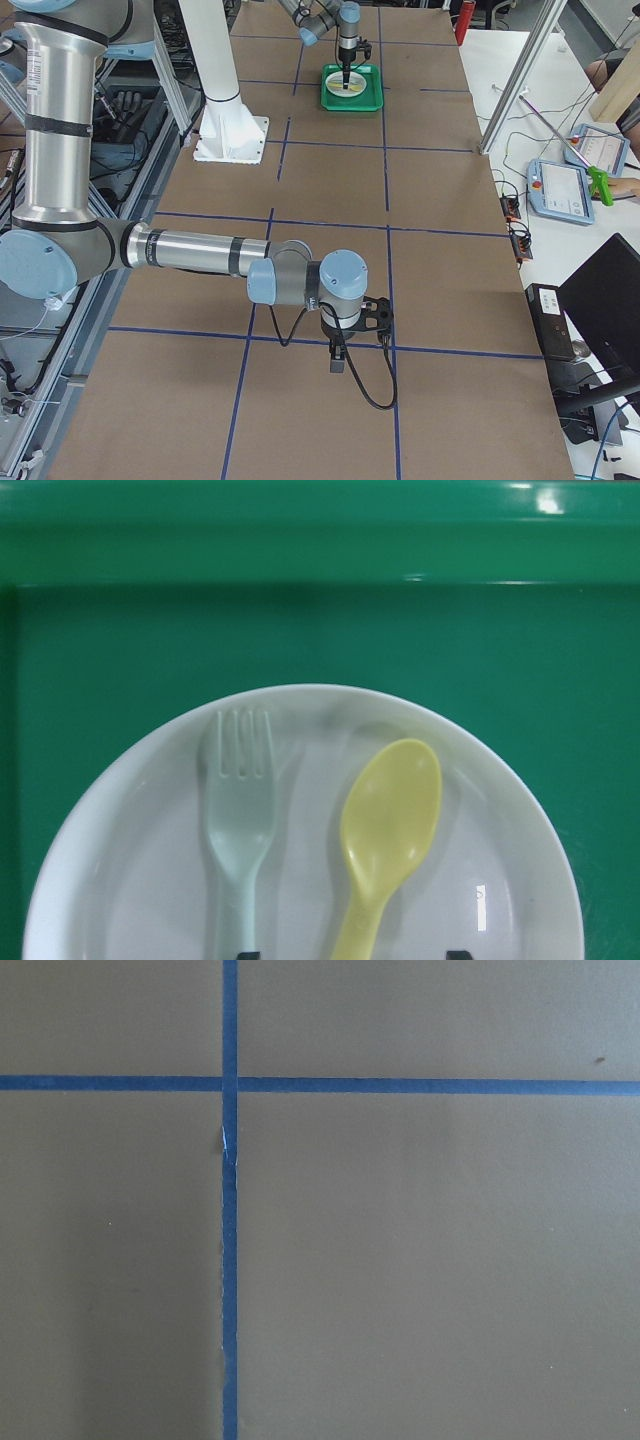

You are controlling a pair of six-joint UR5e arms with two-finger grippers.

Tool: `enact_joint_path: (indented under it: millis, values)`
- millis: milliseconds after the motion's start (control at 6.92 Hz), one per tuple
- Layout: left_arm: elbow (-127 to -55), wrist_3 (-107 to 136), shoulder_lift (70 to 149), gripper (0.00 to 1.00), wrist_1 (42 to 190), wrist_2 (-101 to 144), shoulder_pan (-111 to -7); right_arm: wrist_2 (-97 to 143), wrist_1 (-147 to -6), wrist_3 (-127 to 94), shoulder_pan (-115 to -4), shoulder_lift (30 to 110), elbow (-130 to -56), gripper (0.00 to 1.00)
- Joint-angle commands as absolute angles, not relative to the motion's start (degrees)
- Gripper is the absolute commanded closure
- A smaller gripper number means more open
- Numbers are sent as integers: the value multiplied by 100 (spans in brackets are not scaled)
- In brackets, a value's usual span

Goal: Place spoon
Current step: 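Lower the left gripper and close it on the yellow spoon handle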

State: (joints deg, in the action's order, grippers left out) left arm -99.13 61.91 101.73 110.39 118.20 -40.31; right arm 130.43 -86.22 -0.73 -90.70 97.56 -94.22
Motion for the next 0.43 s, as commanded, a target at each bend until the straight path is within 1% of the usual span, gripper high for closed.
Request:
enact_joint_path:
  millis: [0,289]
  values:
    - [-9879,6144,10178,36,11039,11821,-4025,13043,-8622,-79,-9070,9756,-9422,0]
    - [-9783,6126,10178,37,11057,11821,-4025,13043,-8622,-79,-9070,9756,-9422,0]
